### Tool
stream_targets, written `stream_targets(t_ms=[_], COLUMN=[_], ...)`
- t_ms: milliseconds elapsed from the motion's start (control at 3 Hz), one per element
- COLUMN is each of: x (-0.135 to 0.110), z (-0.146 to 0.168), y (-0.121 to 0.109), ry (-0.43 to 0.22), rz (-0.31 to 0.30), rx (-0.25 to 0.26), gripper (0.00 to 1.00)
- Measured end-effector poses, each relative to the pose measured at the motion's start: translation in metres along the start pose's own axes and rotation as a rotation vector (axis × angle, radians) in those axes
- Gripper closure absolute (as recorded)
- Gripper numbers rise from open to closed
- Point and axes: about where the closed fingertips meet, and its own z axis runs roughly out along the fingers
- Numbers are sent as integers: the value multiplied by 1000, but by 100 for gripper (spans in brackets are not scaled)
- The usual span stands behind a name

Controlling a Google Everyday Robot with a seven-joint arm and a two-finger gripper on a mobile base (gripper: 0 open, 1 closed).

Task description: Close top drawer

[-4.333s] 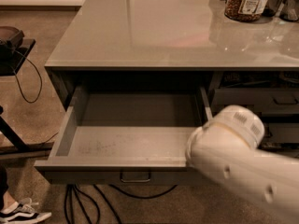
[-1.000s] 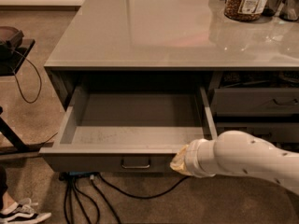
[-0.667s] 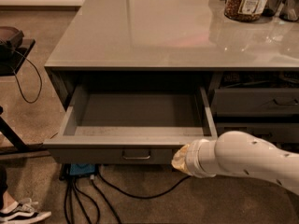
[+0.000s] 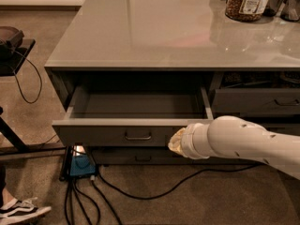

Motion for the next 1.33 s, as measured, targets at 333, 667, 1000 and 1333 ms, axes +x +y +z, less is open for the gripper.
stream_targets(t_ms=[333,667,1000,1333], x=[5,13,16,23], z=[12,34,44,47], y=[-7,-39,-52,-63], ry=[-10,1,30,60], rz=[8,-1,-9,-9], rx=[45,141,159,166], gripper=[100,100,100,100])
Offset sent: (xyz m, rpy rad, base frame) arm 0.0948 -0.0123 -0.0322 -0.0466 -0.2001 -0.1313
